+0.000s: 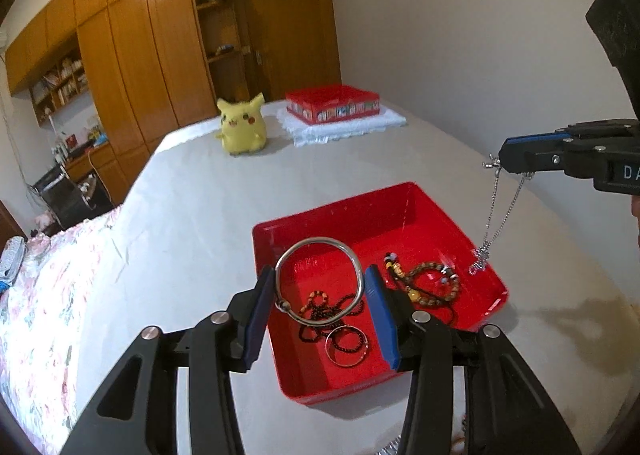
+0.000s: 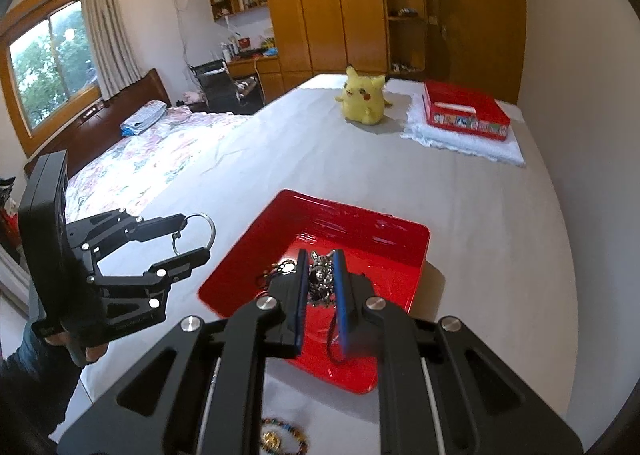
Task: Organize jewelry
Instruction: 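Lower the bangle and pendant into the red tray and open both tools, then move the left tool to the brown wooden ring while the right tool moves to the bead bracelet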
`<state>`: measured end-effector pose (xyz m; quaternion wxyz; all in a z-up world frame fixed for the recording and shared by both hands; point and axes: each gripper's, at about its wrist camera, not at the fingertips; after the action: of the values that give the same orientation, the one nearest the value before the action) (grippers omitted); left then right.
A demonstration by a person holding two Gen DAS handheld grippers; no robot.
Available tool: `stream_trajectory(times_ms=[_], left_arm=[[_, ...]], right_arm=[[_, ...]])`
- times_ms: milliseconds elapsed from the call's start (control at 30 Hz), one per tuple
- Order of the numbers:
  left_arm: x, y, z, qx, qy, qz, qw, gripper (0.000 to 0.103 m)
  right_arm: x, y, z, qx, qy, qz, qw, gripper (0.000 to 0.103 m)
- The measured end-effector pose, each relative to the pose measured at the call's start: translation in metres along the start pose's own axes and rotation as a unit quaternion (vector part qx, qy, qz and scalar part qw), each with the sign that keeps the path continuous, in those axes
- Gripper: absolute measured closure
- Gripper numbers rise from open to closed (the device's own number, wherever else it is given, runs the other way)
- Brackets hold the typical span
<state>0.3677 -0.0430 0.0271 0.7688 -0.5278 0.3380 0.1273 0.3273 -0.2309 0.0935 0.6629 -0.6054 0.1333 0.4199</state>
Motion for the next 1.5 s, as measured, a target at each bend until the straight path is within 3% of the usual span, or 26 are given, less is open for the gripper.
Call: stream_trajectory(times_ms=[400, 800, 933, 1133, 1333, 1500], left_arm=[[0.105, 0.005, 0.004, -0.024, 0.044, 0.088, 0.9949, 0.057], [0.147, 0.026, -0.016, -0.012, 0.053, 0.135, 0.9893, 0.056], [0.140, 0.024, -0.019, -0.005, 0.048, 0.127, 0.9908, 0.044], [0.117, 0.025, -0.018, 0.000, 0.039, 0.113, 0.9928, 0.042], [0.043, 0.039, -0.025, 0.016, 0.036, 0.062, 0.9973, 0.037], [-0.015, 0.060, -0.042, 0.036, 0.039, 0.030, 0.9981, 0.034]], right_arm=[[0.099, 0.000, -0.032, 0.035, 0.021, 0.065, 0.997, 0.093], [0.156, 0.040, -0.051, 0.039, 0.047, 0.134, 0.989, 0.088], [0.152, 0.046, -0.051, 0.038, 0.049, 0.132, 0.989, 0.077], [0.111, 0.048, -0.050, 0.041, 0.038, 0.097, 0.994, 0.073], [0.037, 0.072, -0.030, 0.026, 0.014, 0.049, 0.998, 0.070], [-0.001, 0.104, -0.016, 0.025, -0.009, 0.035, 0.999, 0.069]])
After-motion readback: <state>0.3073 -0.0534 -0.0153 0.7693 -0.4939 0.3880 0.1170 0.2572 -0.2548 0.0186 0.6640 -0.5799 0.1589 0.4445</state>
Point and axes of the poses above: each gripper's, at about its wrist camera, not at the fingertips, and x roughly the way its jaws point, z to its left, y to its underside, and after that the axes turned 8 degrees about x, right-handed
